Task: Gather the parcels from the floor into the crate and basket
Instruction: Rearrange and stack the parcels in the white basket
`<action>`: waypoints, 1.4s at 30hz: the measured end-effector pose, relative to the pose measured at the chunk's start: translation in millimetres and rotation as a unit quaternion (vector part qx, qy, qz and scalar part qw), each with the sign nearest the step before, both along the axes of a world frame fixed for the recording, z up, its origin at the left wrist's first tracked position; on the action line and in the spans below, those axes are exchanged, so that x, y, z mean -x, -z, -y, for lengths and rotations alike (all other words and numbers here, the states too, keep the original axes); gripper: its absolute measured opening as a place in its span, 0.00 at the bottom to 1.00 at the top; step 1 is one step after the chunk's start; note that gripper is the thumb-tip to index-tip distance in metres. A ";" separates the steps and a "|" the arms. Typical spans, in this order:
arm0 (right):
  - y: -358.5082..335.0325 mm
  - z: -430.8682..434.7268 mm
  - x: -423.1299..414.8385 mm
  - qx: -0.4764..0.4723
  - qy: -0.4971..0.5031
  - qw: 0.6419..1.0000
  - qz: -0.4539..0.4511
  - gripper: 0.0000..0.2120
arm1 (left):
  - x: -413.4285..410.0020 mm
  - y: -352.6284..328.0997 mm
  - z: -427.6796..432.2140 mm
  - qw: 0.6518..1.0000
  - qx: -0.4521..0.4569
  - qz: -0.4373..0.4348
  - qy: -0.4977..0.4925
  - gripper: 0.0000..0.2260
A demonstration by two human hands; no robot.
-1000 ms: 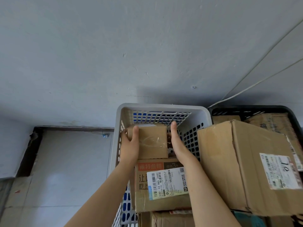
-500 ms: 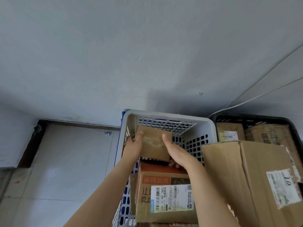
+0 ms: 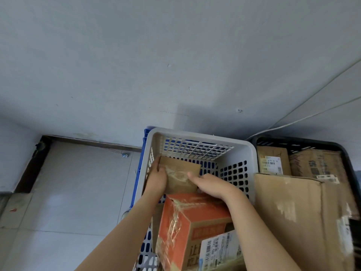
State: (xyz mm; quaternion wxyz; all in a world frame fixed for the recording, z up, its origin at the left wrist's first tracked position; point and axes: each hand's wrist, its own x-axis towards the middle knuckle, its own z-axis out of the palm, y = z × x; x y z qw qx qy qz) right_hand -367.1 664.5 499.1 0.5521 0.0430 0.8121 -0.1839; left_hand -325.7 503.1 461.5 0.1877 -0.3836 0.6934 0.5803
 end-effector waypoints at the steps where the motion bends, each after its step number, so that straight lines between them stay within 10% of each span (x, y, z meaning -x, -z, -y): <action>1: -1.5 -3.4 0.0 0.006 -0.014 1.000 0.014 0.44 | -1.3 -1.0 2.0 1.000 -0.006 -0.001 0.008 0.21; 10: -4.7 -18.3 -0.4 0.036 0.012 0.995 0.092 0.14 | -13.4 -10.7 2.5 0.992 -0.053 -0.111 0.014 0.16; 14: 4.0 -17.3 -1.5 0.011 0.060 0.988 0.140 0.37 | -26.3 -7.8 -3.2 0.998 -0.059 -0.029 -0.008 0.06; 18: 19.1 -13.8 -0.2 0.036 0.227 0.970 0.081 0.54 | -23.8 0.1 -17.1 0.997 -0.065 0.019 -0.024 0.21; 25: 31.2 -17.6 8.4 0.086 0.361 0.929 0.004 0.19 | -19.0 22.5 -13.8 0.966 -0.211 0.134 -0.066 0.26; 34: 41.3 -18.9 7.3 0.073 0.380 0.922 -0.014 0.19 | -39.5 54.6 -14.5 0.923 -0.306 0.189 -0.137 0.54; 42: 55.0 -17.9 1.4 0.074 0.378 0.919 0.080 0.39 | -27.4 48.1 -2.4 0.923 -0.307 0.125 -0.198 0.23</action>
